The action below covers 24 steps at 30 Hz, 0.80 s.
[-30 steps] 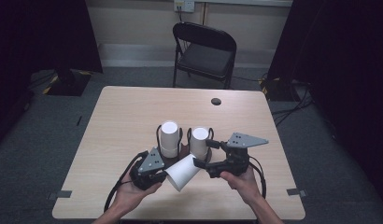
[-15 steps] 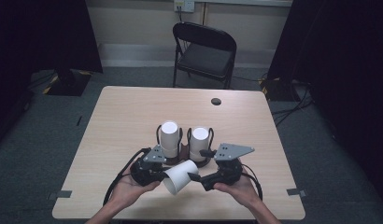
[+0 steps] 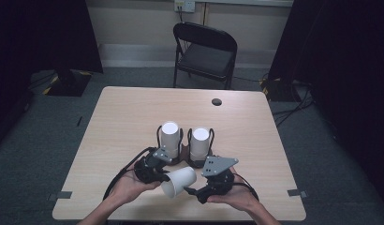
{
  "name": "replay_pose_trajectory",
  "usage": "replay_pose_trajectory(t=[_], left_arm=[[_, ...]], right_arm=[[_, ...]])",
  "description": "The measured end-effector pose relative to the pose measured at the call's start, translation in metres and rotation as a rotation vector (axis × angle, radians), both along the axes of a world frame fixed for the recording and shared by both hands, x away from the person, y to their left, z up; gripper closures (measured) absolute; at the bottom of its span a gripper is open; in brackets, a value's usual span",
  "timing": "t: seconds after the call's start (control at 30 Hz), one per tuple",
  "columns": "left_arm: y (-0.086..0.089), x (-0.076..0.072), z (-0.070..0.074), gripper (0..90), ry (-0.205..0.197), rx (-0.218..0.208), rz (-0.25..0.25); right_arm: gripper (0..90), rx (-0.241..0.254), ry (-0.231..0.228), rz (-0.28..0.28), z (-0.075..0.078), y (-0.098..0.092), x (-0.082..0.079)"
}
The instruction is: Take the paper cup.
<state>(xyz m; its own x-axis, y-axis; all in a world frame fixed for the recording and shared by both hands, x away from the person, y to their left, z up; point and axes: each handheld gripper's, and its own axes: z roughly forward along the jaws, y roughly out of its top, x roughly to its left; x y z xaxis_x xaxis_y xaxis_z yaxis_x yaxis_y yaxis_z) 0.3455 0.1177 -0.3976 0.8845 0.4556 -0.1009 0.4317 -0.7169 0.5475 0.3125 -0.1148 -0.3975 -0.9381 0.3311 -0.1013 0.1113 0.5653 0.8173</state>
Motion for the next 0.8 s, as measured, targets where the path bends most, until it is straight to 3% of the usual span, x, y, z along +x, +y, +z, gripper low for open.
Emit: replay_pose_trajectory(t=[0.17,0.33,0.4,0.63,0.73,0.8], left_arm=[[-0.003,0.005,0.0,86.6,0.062,0.004,-0.003],[-0.009,0.006,0.003,86.7,0.082,0.018,-0.02],[-0.012,0.007,0.005,86.8,0.088,0.035,-0.034],[-0.016,0.011,0.005,86.8,0.129,0.034,-0.05],[-0.019,0.013,0.006,87.0,0.156,-0.038,-0.038],[-0.019,0.012,0.008,87.1,0.154,-0.046,-0.032]], right_arm=[[14.3,-0.058,-0.03,0.056,-0.006,0.008,-0.004],[13.2,-0.119,-0.079,0.075,-0.014,0.016,-0.008],[12.6,-0.125,-0.086,0.084,-0.014,0.018,-0.008],[9.6,-0.174,-0.138,0.115,-0.016,0.026,-0.012],[8.6,-0.206,-0.143,0.123,-0.019,0.032,-0.012],[9.1,-0.208,-0.151,0.106,-0.02,0.034,-0.01]])
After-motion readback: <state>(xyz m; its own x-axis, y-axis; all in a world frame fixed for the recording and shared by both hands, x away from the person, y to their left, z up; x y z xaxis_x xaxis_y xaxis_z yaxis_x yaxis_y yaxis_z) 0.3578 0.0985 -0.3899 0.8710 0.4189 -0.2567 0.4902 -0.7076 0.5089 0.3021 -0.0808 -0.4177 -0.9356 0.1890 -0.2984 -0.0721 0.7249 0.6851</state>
